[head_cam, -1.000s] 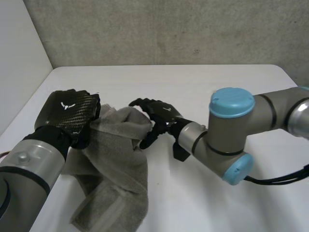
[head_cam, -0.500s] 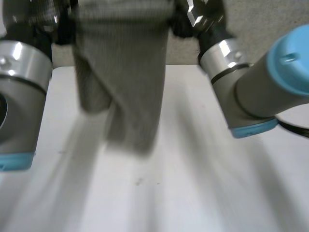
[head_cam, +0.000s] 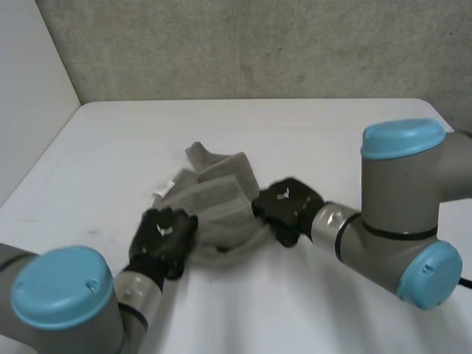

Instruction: Fold the towel.

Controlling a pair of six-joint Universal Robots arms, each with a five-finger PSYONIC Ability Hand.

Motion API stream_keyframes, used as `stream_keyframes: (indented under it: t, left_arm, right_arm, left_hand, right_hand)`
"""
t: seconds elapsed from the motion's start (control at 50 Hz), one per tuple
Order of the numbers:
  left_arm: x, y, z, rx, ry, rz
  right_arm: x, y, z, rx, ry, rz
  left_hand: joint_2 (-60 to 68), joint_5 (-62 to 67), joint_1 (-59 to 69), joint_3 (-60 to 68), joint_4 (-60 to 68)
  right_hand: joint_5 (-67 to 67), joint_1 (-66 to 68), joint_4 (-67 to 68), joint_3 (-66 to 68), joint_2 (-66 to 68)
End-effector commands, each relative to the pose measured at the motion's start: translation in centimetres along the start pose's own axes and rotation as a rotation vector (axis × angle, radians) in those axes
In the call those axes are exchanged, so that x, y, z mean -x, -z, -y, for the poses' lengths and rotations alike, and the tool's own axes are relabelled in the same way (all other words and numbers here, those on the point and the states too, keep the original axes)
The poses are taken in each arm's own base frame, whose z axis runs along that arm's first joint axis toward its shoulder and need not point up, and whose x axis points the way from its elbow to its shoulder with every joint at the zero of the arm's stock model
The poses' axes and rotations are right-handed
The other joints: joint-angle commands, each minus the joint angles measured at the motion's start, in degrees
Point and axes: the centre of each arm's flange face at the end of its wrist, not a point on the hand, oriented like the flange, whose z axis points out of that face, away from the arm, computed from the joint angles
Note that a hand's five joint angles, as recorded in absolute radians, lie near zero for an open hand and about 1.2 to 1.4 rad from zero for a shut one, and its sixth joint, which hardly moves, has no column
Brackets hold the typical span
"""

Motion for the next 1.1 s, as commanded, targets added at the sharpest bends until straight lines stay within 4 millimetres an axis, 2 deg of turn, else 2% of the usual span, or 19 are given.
stream_keyframes:
  t: [0.02,0.1,0.2,0.22,0.24,0.26,0.28,0.34,0.38,0.44,0.5,0.62,0.72,0.76,0.86,0.96,1.0,1.04,1.1]
  left_arm:
    - [0.2,1.2,0.8,0.017,-0.005,-0.011]
    - [1.1,2.4,3.4,-0.062,0.011,0.012]
    - [2.0,3.9,5.4,-0.146,0.027,0.038]
    - [2.4,4.3,6.1,-0.173,0.033,0.048]
    - [2.4,4.3,6.1,-0.173,0.033,0.049]
    - [2.8,4.5,6.6,-0.195,0.038,0.061]
    - [2.8,4.5,6.6,-0.195,0.038,0.061]
    - [4.0,4.5,7.1,-0.216,0.046,0.102]
    - [5.4,4.1,7.3,-0.221,0.055,0.153]
    - [6.1,3.8,7.3,-0.218,0.064,0.177]
    - [7.1,3.3,7.1,-0.212,0.107,0.209]
    - [9.1,2.4,6.0,-0.193,0.296,0.259]
    - [10.7,1.6,5.5,-0.197,0.400,0.260]
    - [11.6,1.2,4.9,-0.186,0.429,0.245]
    - [12.7,0.8,4.4,-0.178,0.440,0.233]
    - [12.9,0.7,4.3,-0.177,0.443,0.225]
    - [13.0,0.7,4.3,-0.177,0.443,0.228]
    - [13.0,0.7,4.4,-0.179,0.443,0.227]
    - [13.1,0.6,4.3,-0.177,0.445,0.231]
  right_arm:
    - [0.2,1.0,-0.9,0.026,-0.018,0.004]
    - [0.4,2.2,-0.8,0.030,-0.013,0.005]
    - [1.0,3.7,-0.9,0.050,0.015,0.022]
    - [1.0,4.3,-0.9,0.064,0.031,0.028]
    - [1.0,4.3,-0.9,0.064,0.031,0.028]
    - [0.9,4.7,-0.9,0.071,0.035,0.027]
    - [0.4,5.0,-1.0,0.078,0.028,0.012]
    - [-0.5,5.2,-0.9,0.068,0.014,-0.017]
    - [-1.7,5.6,0.3,-0.002,0.011,-0.076]
    - [-2.4,6.1,1.9,-0.083,0.003,-0.126]
    - [-2.6,6.3,2.5,-0.109,-0.009,-0.132]
    - [-3.4,6.4,4.4,-0.173,-0.038,-0.151]
    - [-2.9,4.9,4.6,-0.175,-0.033,-0.122]
    - [-0.8,3.4,5.6,-0.200,-0.003,-0.060]
    - [1.2,1.6,6.7,-0.231,0.017,0.000]
    - [1.8,-0.9,6.5,-0.230,-0.075,0.041]
    - [2.4,-1.7,6.3,-0.226,-0.105,0.066]
    - [4.1,-2.7,5.9,-0.218,-0.139,0.125]
    - [4.9,-3.3,5.6,-0.209,-0.154,0.147]
  left_hand:
    - [-31.37,-32.35,-31.13,-31.44,-31.36]
    - [-41.95,-42.93,-41.71,-42.02,-41.95]
    - [-42.30,-43.29,-42.07,-42.37,-42.30]
    - [-42.30,-43.29,-42.07,-42.37,-42.30]
    - [-42.30,-43.29,-42.07,-42.37,-42.30]
    - [-42.30,-43.29,-42.07,-42.37,-42.30]
    - [-42.30,-43.29,-42.07,-42.37,-42.30]
    - [-42.30,-43.29,-42.07,-42.37,-42.30]
    - [-42.14,-43.12,-41.90,-42.21,-42.13]
    - [-41.97,-42.95,-41.73,-42.04,-41.96]
    - [-41.97,-42.95,-41.73,-42.04,-41.96]
    - [-41.97,-42.95,-41.73,-42.04,-41.96]
    - [-41.97,-42.95,-41.73,-42.04,-41.96]
    - [-41.80,-42.78,-41.56,-41.87,-41.80]
    - [-41.80,-42.78,-41.56,-41.87,-41.79]
    - [-41.80,-42.78,-41.56,-41.87,-41.79]
    - [-41.80,-42.78,-41.56,-41.87,-41.79]
    - [-41.80,-42.78,-41.56,-41.87,-41.79]
    - [-41.80,-42.78,-41.56,-41.87,-41.79]
  right_hand:
    - [13.84,2.21,11.71,11.91,12.19]
    - [13.84,2.21,11.71,11.91,12.19]
    - [13.84,2.21,11.71,11.91,12.19]
    - [-8.42,-20.05,-10.55,-10.34,-10.07]
    - [-8.64,-20.27,-10.77,-10.56,-10.29]
    - [-33.79,-45.42,-35.92,-35.71,-35.44]
    - [-47.69,-59.33,-49.82,-49.62,-49.34]
    - [-48.68,-60.31,-50.81,-50.60,-50.33]
    - [-49.68,-61.31,-51.81,-51.60,-51.33]
    - [-49.52,-61.15,-51.65,-51.44,-51.17]
    - [-49.52,-61.15,-51.65,-51.44,-51.17]
    - [-49.18,-60.81,-51.31,-51.10,-50.83]
    - [-48.84,-60.48,-50.97,-50.77,-50.49]
    - [-48.84,-60.48,-50.97,-50.77,-50.49]
    - [-48.51,-60.14,-50.64,-50.43,-50.16]
    - [-48.51,-60.14,-50.64,-50.43,-50.16]
    - [-48.34,-59.97,-50.47,-50.26,-49.99]
    - [-48.34,-59.97,-50.47,-50.26,-49.99]
    - [-48.51,-60.14,-50.64,-50.43,-50.16]
